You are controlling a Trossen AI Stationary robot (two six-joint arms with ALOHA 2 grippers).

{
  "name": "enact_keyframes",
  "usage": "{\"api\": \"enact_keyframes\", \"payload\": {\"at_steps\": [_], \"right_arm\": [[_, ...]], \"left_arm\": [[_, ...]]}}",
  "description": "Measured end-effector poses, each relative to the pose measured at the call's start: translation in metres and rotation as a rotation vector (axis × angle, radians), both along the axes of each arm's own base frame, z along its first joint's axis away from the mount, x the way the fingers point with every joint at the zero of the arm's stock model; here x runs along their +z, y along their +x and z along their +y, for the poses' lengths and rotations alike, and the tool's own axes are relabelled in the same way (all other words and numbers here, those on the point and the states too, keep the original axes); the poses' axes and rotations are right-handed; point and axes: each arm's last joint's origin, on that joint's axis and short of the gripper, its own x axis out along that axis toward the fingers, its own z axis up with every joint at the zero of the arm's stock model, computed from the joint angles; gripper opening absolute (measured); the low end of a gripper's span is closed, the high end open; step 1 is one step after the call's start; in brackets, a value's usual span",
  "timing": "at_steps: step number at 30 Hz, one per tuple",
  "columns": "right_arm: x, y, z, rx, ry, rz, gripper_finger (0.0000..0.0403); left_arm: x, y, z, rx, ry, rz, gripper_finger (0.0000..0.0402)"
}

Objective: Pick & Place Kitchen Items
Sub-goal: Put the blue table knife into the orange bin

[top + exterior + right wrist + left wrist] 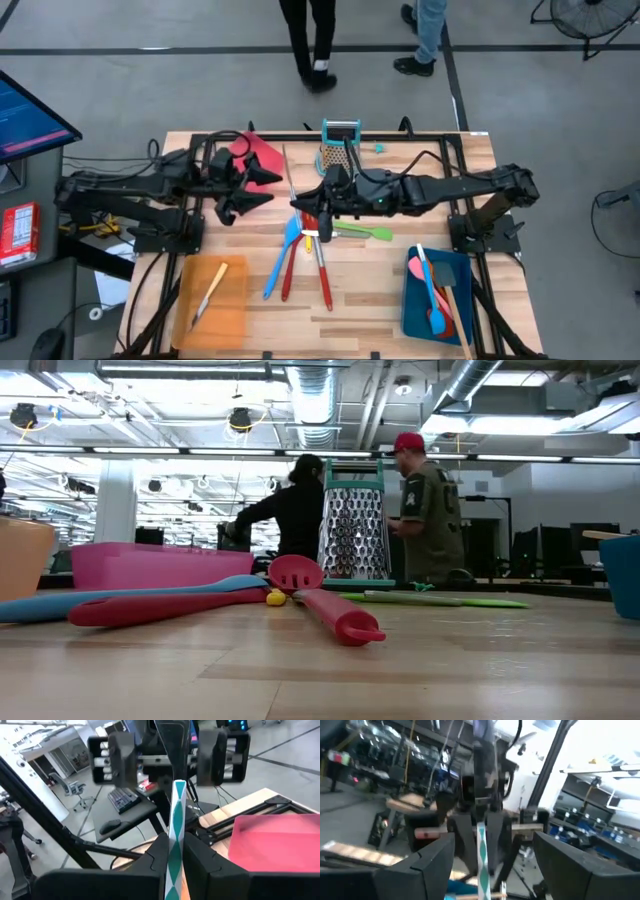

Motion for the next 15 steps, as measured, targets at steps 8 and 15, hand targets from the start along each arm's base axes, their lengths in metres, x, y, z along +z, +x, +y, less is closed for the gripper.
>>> {"api": "enact_keyframes", "payload": {"at_steps": [8, 15], "right_arm": [[0.005, 0.001, -0.002, -0.003, -0.006, -0.047, 0.0035], [0.004, 0.001, -0.003, -0.007, -0.007, -0.045, 0.0033]], "left_arm": [[-0.007, 0.013, 0.001, -0.031, -0.019, 0.022, 0.025], [-0.008, 0.018, 0.0, -0.049, -0.039, 0.016, 0.0249]]}}
